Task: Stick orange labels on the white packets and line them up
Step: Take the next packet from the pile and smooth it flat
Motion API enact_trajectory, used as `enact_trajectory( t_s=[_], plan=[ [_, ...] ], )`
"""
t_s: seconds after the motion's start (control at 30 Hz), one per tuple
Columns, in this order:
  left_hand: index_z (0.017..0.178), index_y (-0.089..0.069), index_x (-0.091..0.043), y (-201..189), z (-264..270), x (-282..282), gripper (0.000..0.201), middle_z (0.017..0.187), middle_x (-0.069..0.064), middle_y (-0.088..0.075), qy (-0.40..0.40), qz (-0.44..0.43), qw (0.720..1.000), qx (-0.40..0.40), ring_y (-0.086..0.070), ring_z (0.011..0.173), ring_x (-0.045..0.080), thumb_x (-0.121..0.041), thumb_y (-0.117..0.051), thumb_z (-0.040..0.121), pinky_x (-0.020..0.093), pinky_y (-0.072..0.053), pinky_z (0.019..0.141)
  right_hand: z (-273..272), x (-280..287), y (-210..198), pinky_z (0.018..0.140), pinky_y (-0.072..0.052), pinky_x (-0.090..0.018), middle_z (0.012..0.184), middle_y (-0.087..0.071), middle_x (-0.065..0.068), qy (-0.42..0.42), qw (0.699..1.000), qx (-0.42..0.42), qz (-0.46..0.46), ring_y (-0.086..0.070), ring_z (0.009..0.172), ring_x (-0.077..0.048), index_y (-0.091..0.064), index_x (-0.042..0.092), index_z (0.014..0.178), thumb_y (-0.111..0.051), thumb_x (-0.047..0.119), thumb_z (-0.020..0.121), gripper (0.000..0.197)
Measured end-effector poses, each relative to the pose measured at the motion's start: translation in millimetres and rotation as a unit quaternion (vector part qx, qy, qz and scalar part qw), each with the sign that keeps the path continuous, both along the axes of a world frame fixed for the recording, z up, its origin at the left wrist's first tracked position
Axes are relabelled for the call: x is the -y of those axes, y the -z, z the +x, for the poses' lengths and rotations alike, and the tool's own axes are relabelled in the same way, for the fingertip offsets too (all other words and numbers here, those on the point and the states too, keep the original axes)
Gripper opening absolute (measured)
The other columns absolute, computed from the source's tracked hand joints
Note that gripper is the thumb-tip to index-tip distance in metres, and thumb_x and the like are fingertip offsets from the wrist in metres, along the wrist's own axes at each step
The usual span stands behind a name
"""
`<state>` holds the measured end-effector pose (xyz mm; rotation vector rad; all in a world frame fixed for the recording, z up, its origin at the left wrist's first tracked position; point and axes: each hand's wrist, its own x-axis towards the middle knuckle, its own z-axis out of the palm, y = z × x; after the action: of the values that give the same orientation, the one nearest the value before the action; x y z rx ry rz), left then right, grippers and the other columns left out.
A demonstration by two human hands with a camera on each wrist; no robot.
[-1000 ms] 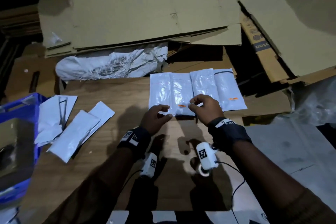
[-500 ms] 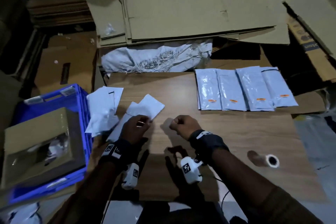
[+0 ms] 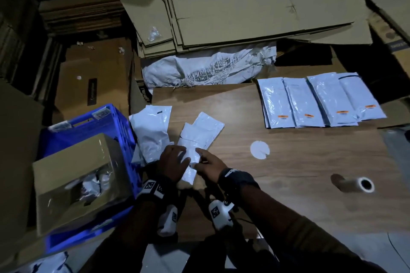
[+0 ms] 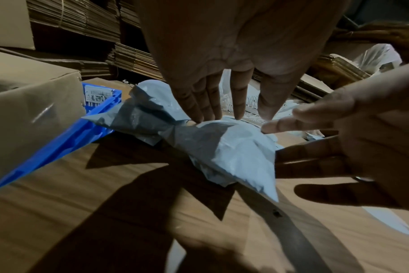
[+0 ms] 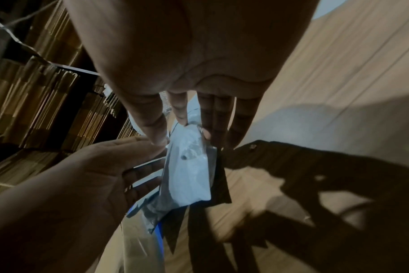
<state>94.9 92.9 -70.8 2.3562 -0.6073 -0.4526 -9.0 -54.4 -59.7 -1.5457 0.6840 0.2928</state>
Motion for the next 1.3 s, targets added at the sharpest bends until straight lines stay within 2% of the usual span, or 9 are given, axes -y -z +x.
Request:
enact_trajectory(
  t_s=[0.13, 0.2, 0.3, 0.5, 0.67, 0.77, 0.93, 1.13, 1.3],
  plan=[
    [0.111, -0.071, -0.004, -1.8, -7.9, 3.6, 0.039, 0.111, 0.015, -0.066, 0.025, -0.021, 0.999, -0.023, -0.063, 0.11, 0.028, -0.033, -0.069, 0.085, 0.037, -0.048, 0.091, 1.1, 0.4, 4.0, 0.115, -0.043, -0.039, 0.147, -0.055, -0.002, 0.032, 0.999, 0.015, 0.022, -0.054, 0.133, -0.02, -0.054, 0.028, 0.147, -0.077, 0.027, 0.087, 0.064],
    [0.118, -0.069, -0.005, -3.4, -15.9, 7.4, 0.049, 0.114, 0.014, -0.066, 0.02, -0.043, 0.999, -0.02, -0.062, 0.109, 0.028, -0.038, -0.059, 0.083, 0.04, -0.051, 0.095, -4.0, 2.7, 2.8, 0.107, -0.047, -0.029, 0.14, -0.057, -0.002, 0.058, 0.997, 0.038, 0.016, -0.058, 0.123, -0.015, -0.058, 0.026, 0.143, -0.077, 0.023, 0.087, 0.06],
    [0.119, -0.068, -0.007, -4.8, -26.0, 16.5, 0.038, 0.117, 0.006, -0.067, 0.01, -0.097, 0.994, -0.057, -0.065, 0.109, 0.024, -0.021, -0.056, 0.087, 0.047, -0.055, 0.096, -17.9, 10.4, -4.9, 0.08, -0.047, -0.008, 0.125, -0.059, -0.005, 0.089, 0.992, 0.081, -0.042, -0.061, 0.098, -0.005, -0.066, 0.02, 0.136, -0.073, 0.009, 0.092, 0.046],
    [0.117, -0.071, -0.018, -19.4, -53.9, 44.7, 0.037, 0.118, -0.003, -0.072, 0.037, -0.175, 0.979, -0.096, -0.068, 0.109, 0.014, -0.001, -0.053, 0.089, 0.031, -0.055, 0.091, -58.8, 46.1, -33.4, 0.089, -0.054, -0.027, 0.107, -0.064, 0.002, 0.073, 0.961, 0.184, -0.193, -0.066, 0.098, -0.012, -0.074, 0.021, 0.122, -0.073, 0.019, 0.082, 0.04],
    [0.107, -0.073, -0.026, -28.9, -77.2, 71.0, 0.026, 0.108, -0.013, -0.076, 0.07, -0.206, 0.967, -0.133, -0.071, 0.105, 0.007, -0.014, -0.06, 0.088, 0.029, -0.055, 0.09, -109.8, 89.1, -48.2, 0.079, -0.051, -0.033, 0.103, -0.06, 0.007, 0.037, 0.899, 0.244, -0.362, -0.062, 0.097, -0.017, -0.072, 0.024, 0.106, -0.063, 0.005, 0.074, 0.038],
    [0.105, -0.072, -0.028, -23.2, -90.9, 81.7, 0.023, 0.107, -0.009, -0.077, 0.071, -0.199, 0.956, -0.202, -0.073, 0.102, 0.012, -0.022, -0.061, 0.086, 0.038, -0.056, 0.091, -147.1, 119.3, -46.2, 0.073, -0.048, -0.04, 0.098, -0.057, 0.005, 0.01, 0.853, 0.217, -0.475, -0.057, 0.093, -0.027, -0.067, 0.026, 0.092, -0.061, 0.004, 0.07, 0.032],
    [0.103, -0.072, -0.023, -4.2, -117.7, 84.9, 0.015, 0.1, -0.012, -0.078, 0.072, -0.152, 0.968, -0.188, -0.073, 0.098, 0.009, -0.019, -0.065, 0.091, 0.032, -0.054, 0.089, -201.9, 154.0, -27.4, 0.065, -0.044, -0.04, 0.095, -0.059, -0.005, -0.057, 0.802, 0.131, -0.58, -0.052, 0.084, -0.033, -0.064, 0.019, 0.081, -0.06, 0.016, 0.064, 0.018],
    [0.095, -0.074, -0.034, 8.1, -145.5, 91.2, 0.02, 0.102, -0.01, -0.077, 0.063, -0.139, 0.971, -0.184, -0.071, 0.101, 0.008, -0.019, -0.066, 0.085, 0.029, -0.054, 0.088, -243.9, 156.6, 3.6, 0.06, -0.037, -0.035, 0.08, -0.06, -0.005, -0.152, 0.79, 0.02, -0.593, -0.056, 0.075, -0.032, -0.064, 0.018, 0.066, -0.061, 0.036, 0.063, 0.018],
    [0.108, -0.071, -0.021, 9.8, -170.1, 110.6, 0.025, 0.109, -0.003, -0.071, 0.099, -0.135, 0.979, -0.114, -0.065, 0.097, 0.006, -0.018, -0.061, 0.084, 0.025, -0.051, 0.085, -263.2, 146.7, 19.9, 0.06, -0.038, -0.034, 0.077, -0.057, 0.0, -0.18, 0.8, -0.014, -0.572, -0.056, 0.076, -0.029, -0.06, 0.021, 0.066, -0.079, 0.03, 0.051, 0.025]
  ],
)
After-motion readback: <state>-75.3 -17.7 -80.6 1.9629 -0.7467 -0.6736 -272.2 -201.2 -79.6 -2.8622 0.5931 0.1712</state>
